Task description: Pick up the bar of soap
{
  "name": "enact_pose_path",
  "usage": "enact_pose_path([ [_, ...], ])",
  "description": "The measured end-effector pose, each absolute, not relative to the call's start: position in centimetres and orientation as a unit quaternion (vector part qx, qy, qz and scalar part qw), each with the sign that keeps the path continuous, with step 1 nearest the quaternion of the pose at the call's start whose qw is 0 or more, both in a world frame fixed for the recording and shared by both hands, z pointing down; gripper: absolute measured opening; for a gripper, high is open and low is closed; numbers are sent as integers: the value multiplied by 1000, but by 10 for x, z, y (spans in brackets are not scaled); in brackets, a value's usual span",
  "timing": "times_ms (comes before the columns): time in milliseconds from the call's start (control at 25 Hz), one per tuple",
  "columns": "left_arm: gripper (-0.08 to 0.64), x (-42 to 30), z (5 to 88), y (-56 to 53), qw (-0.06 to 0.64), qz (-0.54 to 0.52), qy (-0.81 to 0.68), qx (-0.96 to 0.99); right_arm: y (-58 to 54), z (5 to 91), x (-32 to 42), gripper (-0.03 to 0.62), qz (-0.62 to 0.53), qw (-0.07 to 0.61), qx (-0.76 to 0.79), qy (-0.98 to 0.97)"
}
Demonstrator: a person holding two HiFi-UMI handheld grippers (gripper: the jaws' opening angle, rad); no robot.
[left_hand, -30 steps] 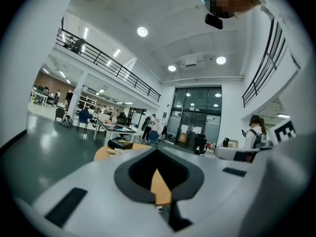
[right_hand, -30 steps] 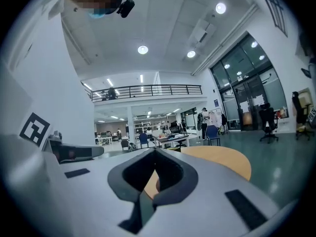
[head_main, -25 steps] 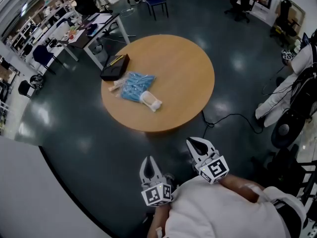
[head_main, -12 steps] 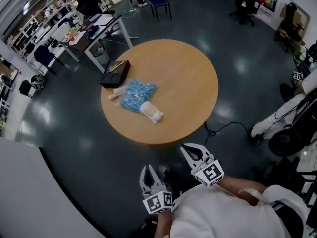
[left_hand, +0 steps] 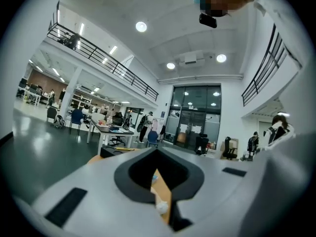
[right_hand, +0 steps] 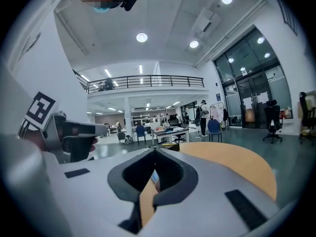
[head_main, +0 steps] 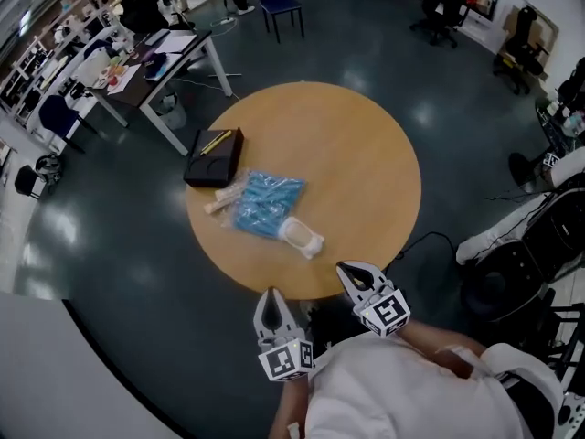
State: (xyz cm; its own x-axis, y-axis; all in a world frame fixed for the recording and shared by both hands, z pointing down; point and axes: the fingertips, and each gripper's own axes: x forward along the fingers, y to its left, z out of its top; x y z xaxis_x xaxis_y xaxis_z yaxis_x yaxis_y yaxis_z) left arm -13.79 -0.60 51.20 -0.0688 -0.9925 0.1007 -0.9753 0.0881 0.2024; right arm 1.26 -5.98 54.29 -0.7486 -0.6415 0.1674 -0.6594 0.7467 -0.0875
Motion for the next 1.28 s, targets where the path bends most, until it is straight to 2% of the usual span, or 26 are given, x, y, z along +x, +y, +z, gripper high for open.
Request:
enact_pose_path([
  [240,6,-175,515,-50,130,-45,-711,690,-106,570,-21,14,80,100,372,-919],
  [480,6,-192,524,-76,147,-42,-705,693,-138,628,-57,15,95,189,351,-912],
  [680,6,-201,534,-91,154,-38,-709,687,-169,697,-70,18,114,290,337,-889],
  [720,6,-203,538,-93,157,-35,-711,684,-172,710,-73,29,121,310,327,-884],
  [760,6,-205,541,-93,162,-33,-713,682,-173,724,-78,87,132,331,314,-880],
  [800,6,-207,543,-93,166,-32,-715,679,-173,737,-83,176,142,351,299,-876],
  [840,6,-208,544,-94,170,-30,-716,676,-174,749,-87,219,147,370,286,-871],
  [1000,6,-210,548,-94,180,-23,-718,672,-176,780,-90,256,143,426,265,-853],
  [1280,6,-212,554,-96,193,-27,-725,661,-175,799,-100,279,139,457,229,-848],
])
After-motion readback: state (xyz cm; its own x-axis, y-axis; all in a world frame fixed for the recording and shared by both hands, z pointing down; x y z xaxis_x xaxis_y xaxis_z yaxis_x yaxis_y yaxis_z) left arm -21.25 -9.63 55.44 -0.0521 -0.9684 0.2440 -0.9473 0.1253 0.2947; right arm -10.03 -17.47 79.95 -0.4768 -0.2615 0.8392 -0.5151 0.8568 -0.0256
